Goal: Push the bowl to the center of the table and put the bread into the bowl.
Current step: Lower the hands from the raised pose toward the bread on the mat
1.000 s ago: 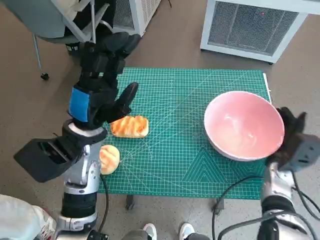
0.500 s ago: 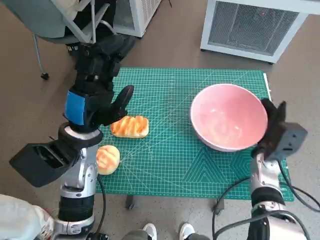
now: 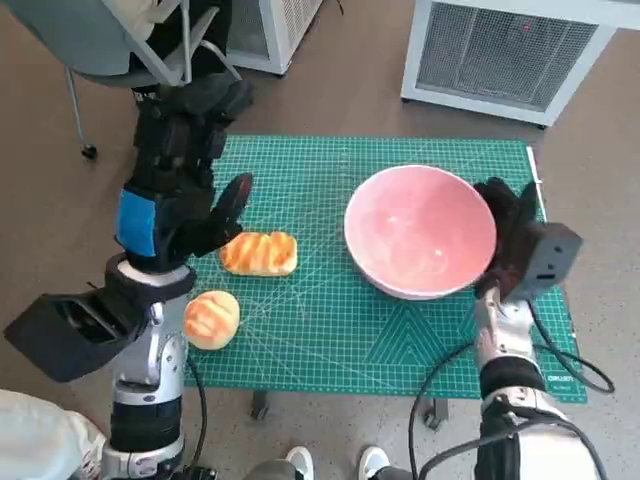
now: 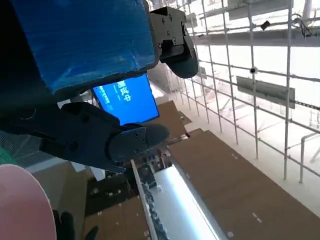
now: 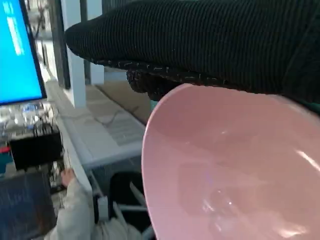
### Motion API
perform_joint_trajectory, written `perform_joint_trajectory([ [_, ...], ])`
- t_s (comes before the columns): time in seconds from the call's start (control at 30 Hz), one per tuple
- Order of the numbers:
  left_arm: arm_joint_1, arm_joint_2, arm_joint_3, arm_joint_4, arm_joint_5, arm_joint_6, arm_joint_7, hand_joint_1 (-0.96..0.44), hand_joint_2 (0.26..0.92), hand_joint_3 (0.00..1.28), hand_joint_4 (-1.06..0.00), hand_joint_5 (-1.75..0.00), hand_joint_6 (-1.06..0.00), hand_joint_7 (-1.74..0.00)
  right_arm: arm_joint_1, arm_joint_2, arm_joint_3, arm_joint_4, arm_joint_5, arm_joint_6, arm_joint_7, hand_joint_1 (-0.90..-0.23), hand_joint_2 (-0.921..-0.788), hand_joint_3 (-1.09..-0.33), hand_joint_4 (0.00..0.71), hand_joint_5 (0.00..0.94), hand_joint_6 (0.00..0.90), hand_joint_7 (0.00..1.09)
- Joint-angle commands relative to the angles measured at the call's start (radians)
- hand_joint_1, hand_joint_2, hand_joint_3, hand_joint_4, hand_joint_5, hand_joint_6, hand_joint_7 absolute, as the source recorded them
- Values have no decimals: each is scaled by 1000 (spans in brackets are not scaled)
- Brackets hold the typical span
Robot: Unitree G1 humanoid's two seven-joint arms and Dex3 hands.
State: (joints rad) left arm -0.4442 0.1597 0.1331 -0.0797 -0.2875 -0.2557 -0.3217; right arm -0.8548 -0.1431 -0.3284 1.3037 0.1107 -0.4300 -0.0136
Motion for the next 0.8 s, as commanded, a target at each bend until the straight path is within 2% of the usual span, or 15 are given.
perform_joint_trajectory([
  [0.03,12,11,11,-22,2,3,11,-380,863,514,1,-582,1,-903,-12,20,13,20,-16,33,0,-487,-921,-802,325,4,81,522],
  [0.3,20,15,12,-18,23,-10,27,-383,868,500,1,-577,1,-892,-36,30,30,21,-21,46,-8,-480,-921,-807,322,1,62,533],
  [0.5,37,49,13,-17,84,-27,34,-364,869,488,1,-588,1,-873,-57,9,31,11,-16,39,4,-477,-921,-808,320,1,54,539],
  [0.63,51,135,18,-14,193,-35,25,-355,866,474,1,-601,1,-834,-77,-13,37,-8,-19,19,6,-473,-921,-809,315,2,50,543],
  [0.8,58,277,6,-11,364,-18,5,-355,904,370,-9,-573,1,-768,-96,-38,59,-67,-35,-68,4,-469,-921,-813,322,6,43,551],
])
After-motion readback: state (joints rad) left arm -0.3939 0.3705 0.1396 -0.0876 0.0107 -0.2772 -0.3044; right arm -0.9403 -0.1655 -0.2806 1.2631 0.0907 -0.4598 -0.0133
